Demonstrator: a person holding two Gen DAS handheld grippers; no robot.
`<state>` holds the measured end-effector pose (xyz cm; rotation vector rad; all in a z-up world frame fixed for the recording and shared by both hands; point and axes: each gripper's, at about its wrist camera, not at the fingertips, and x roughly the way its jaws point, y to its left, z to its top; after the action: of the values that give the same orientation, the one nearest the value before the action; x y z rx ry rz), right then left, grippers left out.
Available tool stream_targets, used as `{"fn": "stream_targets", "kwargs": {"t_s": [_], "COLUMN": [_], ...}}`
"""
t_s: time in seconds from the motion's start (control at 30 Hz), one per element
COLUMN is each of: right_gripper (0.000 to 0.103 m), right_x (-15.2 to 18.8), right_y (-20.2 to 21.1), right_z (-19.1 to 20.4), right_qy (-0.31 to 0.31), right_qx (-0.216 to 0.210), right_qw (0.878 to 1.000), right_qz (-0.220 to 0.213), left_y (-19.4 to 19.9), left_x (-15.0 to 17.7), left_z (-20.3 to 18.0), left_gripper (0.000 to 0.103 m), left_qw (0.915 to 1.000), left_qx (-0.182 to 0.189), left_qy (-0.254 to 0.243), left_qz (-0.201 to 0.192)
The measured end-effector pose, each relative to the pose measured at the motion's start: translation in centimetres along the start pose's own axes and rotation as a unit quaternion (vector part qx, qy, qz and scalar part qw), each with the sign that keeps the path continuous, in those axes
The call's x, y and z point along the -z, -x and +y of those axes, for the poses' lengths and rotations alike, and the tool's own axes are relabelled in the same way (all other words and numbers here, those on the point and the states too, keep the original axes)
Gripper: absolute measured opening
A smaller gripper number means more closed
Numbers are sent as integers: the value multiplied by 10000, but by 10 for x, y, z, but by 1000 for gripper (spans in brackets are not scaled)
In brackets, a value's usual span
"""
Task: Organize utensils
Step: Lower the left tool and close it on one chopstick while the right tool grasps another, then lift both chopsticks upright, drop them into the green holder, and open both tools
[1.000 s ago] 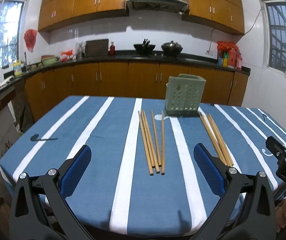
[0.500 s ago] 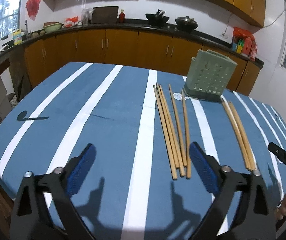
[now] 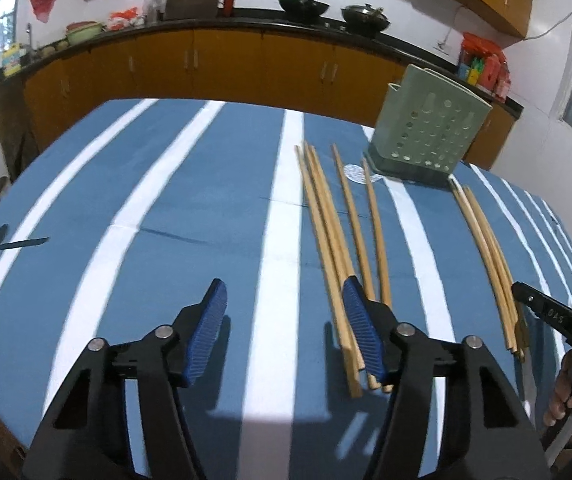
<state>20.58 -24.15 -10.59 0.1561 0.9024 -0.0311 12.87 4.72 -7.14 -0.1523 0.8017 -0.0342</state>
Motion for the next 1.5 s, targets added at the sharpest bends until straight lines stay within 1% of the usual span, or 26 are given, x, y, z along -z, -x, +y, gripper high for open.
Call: {"fn": "stream_targets", "kwargs": {"t_s": [0.07,0.2,0.33,0.4,0.5,0.57,0.6,0.73,0.8,0.83,0.97,1.03,1.1,1.2,1.27,1.37,1.5], "right_gripper": [8,8,8,8,8,8,8,8,10,11,11,9,8,7,7,7,7], "right_x": [-2,-2,-1,0,-1,-1,-1,0,1,2,2,3,3,1,-3,-11,-23], "right_y": [-1,-1,-2,-1,-2,-2,-2,-2,0,0,0,0,0,4,14,33,57], "right_z": [-1,-3,-2,-2,-3,-3,-3,-2,-2,-2,-4,-5,-6,-10,-13,-15,-18], "right_qy": [-6,-19,62,41,33,36,44,103,103,101,70,57,26,-46,-103,-81,-30], "right_qx": [138,200,251,226,208,212,224,293,272,245,179,181,139,119,101,123,122], "right_qw": [9999,9997,9995,9996,9996,9996,9996,9994,9994,9995,9996,9996,9997,9997,9993,9979,9952], "right_qz": [-35,-119,-164,-167,-167,-169,-169,-175,-170,-180,-184,-186,-191,-220,-358,-634,-974], "left_y": [-8,-20,-32,-39,-45,-47,-48,-53,-54,-53,-52,-52,-51,-51,-46,-33,-8], "left_x": [-4,-9,-11,-11,-11,-12,-12,-16,-17,-17,-13,-12,-12,-15,-18,-27,-46], "left_z": [-3,-11,-21,-23,-20,-20,-20,-20,-20,-21,-23,-22,-20,-15,-11,-8,-6], "left_gripper": [52,41,33,27,25,21,20,20,20,20,19,15,9,7,7,7,7], "left_qw": [9999,9992,9985,9979,9975,9973,9971,9963,9966,9965,9960,9962,9965,9970,9976,9985,9988], "left_qx": [128,312,259,146,133,52,-7,-198,-137,-105,-181,-214,-258,-140,-79,-27,22], "left_qy": [-9,-106,-301,-383,-377,-416,-471,-595,-562,-576,-722,-707,-688,-583,-516,-492,-458], "left_qz": [98,223,372,493,588,607,603,581,594,589,490,453,403,484,450,251,-158]}}
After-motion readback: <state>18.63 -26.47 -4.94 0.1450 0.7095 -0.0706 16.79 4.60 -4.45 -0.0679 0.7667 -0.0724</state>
